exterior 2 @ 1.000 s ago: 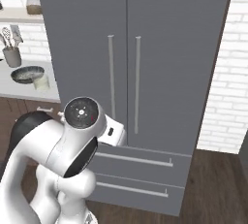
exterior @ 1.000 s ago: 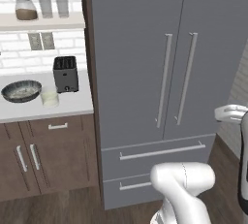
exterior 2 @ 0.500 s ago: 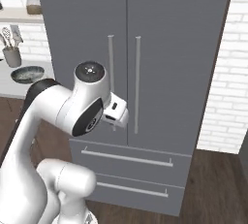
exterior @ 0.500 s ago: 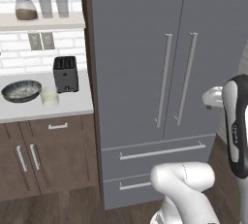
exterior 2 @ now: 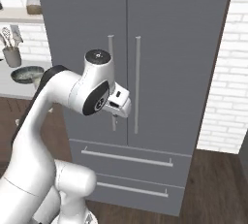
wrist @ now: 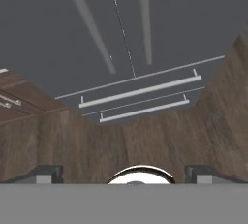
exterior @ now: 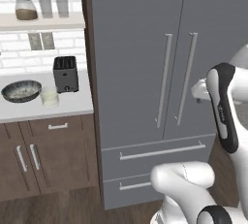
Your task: Grab a lemon wedge from the fridge and one ice cube from the ice bowl, and put them in the glass of lemonade.
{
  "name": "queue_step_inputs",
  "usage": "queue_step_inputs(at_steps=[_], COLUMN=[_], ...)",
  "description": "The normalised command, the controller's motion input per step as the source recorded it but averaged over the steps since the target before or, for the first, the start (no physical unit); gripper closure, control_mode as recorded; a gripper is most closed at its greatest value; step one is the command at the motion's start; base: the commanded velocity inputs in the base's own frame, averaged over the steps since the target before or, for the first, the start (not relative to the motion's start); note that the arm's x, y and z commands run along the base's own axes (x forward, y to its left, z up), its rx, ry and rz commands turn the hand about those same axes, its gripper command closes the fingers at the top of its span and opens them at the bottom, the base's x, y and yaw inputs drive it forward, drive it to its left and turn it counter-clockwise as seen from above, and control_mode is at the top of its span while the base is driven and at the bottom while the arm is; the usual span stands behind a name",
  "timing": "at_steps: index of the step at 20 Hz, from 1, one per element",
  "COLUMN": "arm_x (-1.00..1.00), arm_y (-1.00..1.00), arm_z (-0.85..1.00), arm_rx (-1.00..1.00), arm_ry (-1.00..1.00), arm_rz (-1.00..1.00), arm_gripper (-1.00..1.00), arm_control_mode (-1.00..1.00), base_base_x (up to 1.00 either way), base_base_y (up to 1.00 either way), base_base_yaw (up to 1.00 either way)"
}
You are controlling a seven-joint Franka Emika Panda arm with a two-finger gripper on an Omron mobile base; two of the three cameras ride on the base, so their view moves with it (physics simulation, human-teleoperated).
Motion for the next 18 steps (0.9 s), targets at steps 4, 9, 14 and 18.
queue_step_inputs(at_steps=[4,9,14,18], arm_x=[0.83,0.92,1.00,0.83], arm_y=[0.00,0.00,0.00,0.01], arm_z=[-0.39,-0.16,-0.03,0.00], arm_rx=[-0.03,0.00,0.00,-0.03], arm_ry=[0.00,-0.04,-0.13,-0.16], arm_rz=[-0.01,0.00,0.00,0.00], arm_gripper=[-1.00,-1.00,-1.00,-1.00], arm_control_mode=[-1.00,-1.00,-1.00,-1.00], base_base_x=[0.00,0.00,0.00,0.00], base_base_y=[0.00,0.00,0.00,0.00], base_base_yaw=[0.00,0.00,0.00,0.00])
